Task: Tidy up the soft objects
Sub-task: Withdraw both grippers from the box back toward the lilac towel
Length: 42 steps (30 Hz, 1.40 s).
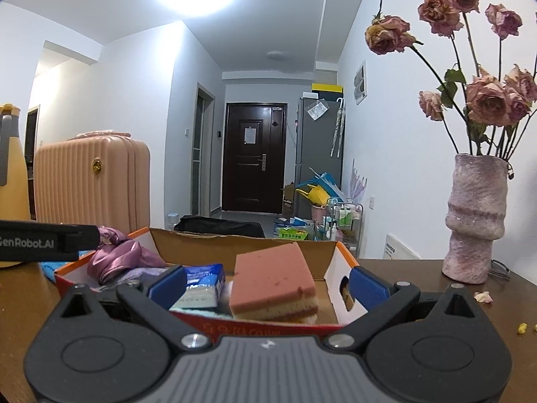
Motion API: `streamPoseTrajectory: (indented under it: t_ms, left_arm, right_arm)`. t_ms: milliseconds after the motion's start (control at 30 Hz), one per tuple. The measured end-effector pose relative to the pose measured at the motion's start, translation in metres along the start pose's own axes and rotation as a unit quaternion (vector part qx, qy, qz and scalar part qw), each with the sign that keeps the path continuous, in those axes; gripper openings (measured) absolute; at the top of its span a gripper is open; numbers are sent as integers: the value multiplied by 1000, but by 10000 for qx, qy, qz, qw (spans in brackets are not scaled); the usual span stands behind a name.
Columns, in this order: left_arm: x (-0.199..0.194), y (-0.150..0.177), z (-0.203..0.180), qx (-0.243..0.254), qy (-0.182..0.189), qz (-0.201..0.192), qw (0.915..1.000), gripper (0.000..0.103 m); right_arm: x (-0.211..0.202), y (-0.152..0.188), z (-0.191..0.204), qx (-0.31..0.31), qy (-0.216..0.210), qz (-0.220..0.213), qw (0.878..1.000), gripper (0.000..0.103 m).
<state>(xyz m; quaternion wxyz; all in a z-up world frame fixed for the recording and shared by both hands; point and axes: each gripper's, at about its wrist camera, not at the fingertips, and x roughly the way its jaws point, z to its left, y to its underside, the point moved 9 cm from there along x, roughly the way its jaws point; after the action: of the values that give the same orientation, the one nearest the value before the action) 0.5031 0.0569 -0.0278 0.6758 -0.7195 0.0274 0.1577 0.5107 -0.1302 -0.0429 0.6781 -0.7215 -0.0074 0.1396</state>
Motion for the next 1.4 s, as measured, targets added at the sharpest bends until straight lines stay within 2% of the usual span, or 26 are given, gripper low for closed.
streamPoseTrajectory:
  t_ms: [1000, 1400]
  left_arm:
    - [-73, 30, -1, 62, 143, 210, 9997, 103]
    - [-74, 45, -7, 92, 349, 498, 9981, 103]
  right_arm:
    - [-77, 22, -20, -42, 107, 169, 9998, 103]
    - [-80, 27, -27, 16, 177, 349, 9992, 103]
